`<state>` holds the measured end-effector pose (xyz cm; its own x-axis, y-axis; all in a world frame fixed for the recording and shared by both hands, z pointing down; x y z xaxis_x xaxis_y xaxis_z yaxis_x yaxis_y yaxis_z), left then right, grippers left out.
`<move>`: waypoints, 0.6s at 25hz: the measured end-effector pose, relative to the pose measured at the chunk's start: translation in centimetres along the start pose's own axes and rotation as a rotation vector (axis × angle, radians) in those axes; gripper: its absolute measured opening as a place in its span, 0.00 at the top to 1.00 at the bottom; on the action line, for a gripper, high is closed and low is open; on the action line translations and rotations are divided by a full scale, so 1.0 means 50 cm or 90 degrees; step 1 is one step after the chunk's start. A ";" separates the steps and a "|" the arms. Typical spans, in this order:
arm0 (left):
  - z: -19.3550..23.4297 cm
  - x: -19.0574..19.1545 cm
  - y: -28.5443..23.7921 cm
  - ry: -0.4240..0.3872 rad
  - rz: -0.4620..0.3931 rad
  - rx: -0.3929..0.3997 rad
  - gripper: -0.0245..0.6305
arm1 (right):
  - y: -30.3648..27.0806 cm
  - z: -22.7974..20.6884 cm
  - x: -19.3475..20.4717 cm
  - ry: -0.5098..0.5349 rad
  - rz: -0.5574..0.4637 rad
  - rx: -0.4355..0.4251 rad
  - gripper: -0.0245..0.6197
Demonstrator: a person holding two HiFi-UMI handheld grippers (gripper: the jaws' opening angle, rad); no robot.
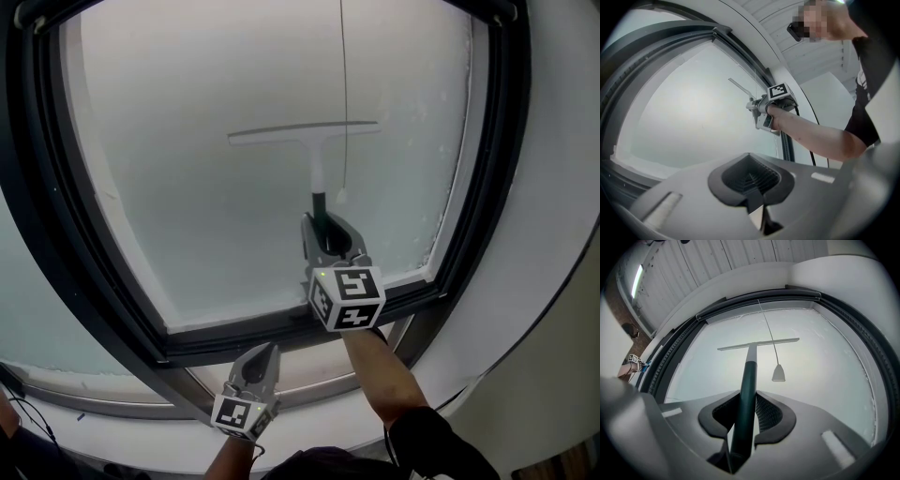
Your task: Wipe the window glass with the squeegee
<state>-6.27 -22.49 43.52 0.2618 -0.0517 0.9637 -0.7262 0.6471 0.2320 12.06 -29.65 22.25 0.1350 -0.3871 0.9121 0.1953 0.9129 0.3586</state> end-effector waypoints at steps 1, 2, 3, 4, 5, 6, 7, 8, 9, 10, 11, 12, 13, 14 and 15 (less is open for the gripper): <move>0.000 0.001 0.000 0.000 0.002 -0.001 0.96 | 0.002 0.002 0.004 -0.001 0.001 -0.001 0.82; 0.001 0.002 0.000 -0.001 0.003 -0.001 0.96 | 0.004 0.003 0.007 -0.002 0.002 -0.002 0.82; 0.002 0.002 0.000 0.000 0.003 -0.002 0.96 | 0.006 0.005 0.011 -0.004 0.003 -0.003 0.82; 0.003 0.003 -0.001 -0.001 0.004 -0.002 0.96 | 0.007 0.006 0.015 -0.005 0.004 -0.004 0.82; 0.004 0.002 -0.002 -0.002 0.004 -0.002 0.96 | 0.009 0.008 0.018 -0.006 0.004 -0.004 0.82; 0.004 0.001 -0.004 -0.003 0.004 -0.002 0.96 | 0.011 0.009 0.021 -0.005 0.005 -0.004 0.82; 0.005 -0.001 -0.005 -0.006 0.003 -0.002 0.96 | 0.012 0.010 0.024 -0.005 0.005 -0.005 0.82; 0.005 -0.004 -0.007 -0.007 0.002 -0.002 0.96 | 0.013 0.010 0.028 -0.004 0.006 -0.005 0.82; 0.005 -0.006 -0.008 -0.003 -0.002 -0.003 0.96 | 0.015 0.011 0.031 -0.002 0.008 -0.005 0.82; 0.004 -0.008 -0.009 0.003 -0.007 -0.004 0.96 | 0.017 0.012 0.035 -0.001 0.010 -0.005 0.82; 0.004 -0.010 -0.009 0.009 -0.011 -0.005 0.96 | 0.019 0.013 0.038 0.000 0.011 -0.005 0.82; 0.004 -0.010 -0.009 0.012 -0.012 -0.006 0.96 | 0.021 0.014 0.041 0.000 0.013 -0.005 0.82; 0.003 -0.010 -0.009 0.013 -0.011 -0.007 0.96 | 0.023 0.015 0.044 0.000 0.014 -0.004 0.82; 0.002 -0.012 -0.009 0.015 -0.009 -0.008 0.96 | 0.024 0.015 0.047 -0.001 0.016 -0.003 0.82; 0.002 -0.011 -0.008 0.014 -0.006 -0.009 0.96 | 0.025 0.015 0.050 -0.001 0.017 -0.001 0.82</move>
<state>-6.19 -22.80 42.90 0.2819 -0.0408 0.9586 -0.7150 0.6572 0.2383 11.90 -29.39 25.13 0.1392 -0.3629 0.9214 0.1940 0.9224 0.3340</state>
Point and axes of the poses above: the fingertips, and each gripper's own axes: y backward along the fingers, z to its left, x out of its underside, the point moved 8 cm from there along y, backward along the fingers, and after that the axes turned 9 degrees about y, right-handed, at the moved point
